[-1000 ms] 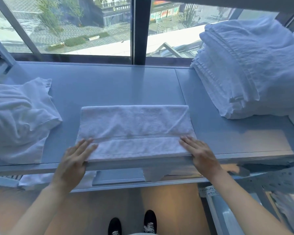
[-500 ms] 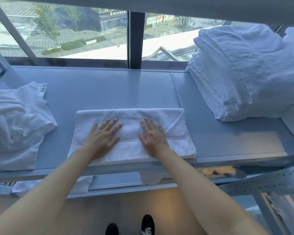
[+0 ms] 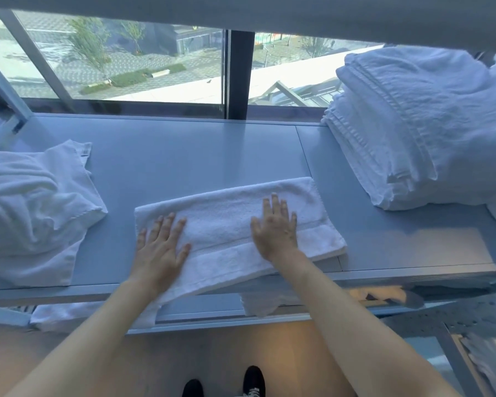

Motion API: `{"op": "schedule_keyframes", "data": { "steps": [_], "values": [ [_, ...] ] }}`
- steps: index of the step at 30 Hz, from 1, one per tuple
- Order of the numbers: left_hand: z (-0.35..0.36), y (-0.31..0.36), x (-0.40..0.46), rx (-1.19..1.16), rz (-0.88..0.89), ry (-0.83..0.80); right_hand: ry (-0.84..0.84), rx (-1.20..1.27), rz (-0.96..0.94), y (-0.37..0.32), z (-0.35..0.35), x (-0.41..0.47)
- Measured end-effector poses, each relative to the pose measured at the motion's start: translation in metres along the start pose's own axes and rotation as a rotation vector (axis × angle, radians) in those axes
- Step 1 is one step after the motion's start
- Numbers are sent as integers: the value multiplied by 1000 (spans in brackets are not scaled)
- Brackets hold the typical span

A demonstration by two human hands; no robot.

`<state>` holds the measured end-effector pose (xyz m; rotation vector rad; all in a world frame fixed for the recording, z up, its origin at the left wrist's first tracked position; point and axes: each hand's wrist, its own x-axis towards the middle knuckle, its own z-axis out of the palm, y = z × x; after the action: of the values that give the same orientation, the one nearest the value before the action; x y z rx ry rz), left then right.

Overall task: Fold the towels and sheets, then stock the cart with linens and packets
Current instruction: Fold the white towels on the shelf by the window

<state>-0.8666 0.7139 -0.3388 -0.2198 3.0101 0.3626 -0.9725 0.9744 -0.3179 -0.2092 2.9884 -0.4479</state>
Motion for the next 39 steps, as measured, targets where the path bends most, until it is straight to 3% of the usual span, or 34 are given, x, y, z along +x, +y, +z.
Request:
{"op": "schedule_keyframes", "data": {
  "steps": [5,8,15,18,21,26,31,39],
  "values": [
    [3,34,-47,37,-123,14,-34,-6,45,-39,36,-24],
    [-9,39,-57,10,-96,78,-13,-64,-60,-34,42,-25],
    [-24,25,-24,-82,180,117,-134,-155,-594,-17,34,-22],
    [-16,22,-10,-45,272,32,-149,-161,-841,-5,27,-21],
    [1,18,-10,6,322,-54,-109,-127,-786,3,25,-25],
    [13,27,-27,-37,275,-19,6,-72,-542,25,20,-38],
    [21,39,-60,33,276,19,-68,-62,-592,52,20,-65],
    [31,28,-66,155,490,332,-67,-160,-712,59,25,-84]
  ]
}}
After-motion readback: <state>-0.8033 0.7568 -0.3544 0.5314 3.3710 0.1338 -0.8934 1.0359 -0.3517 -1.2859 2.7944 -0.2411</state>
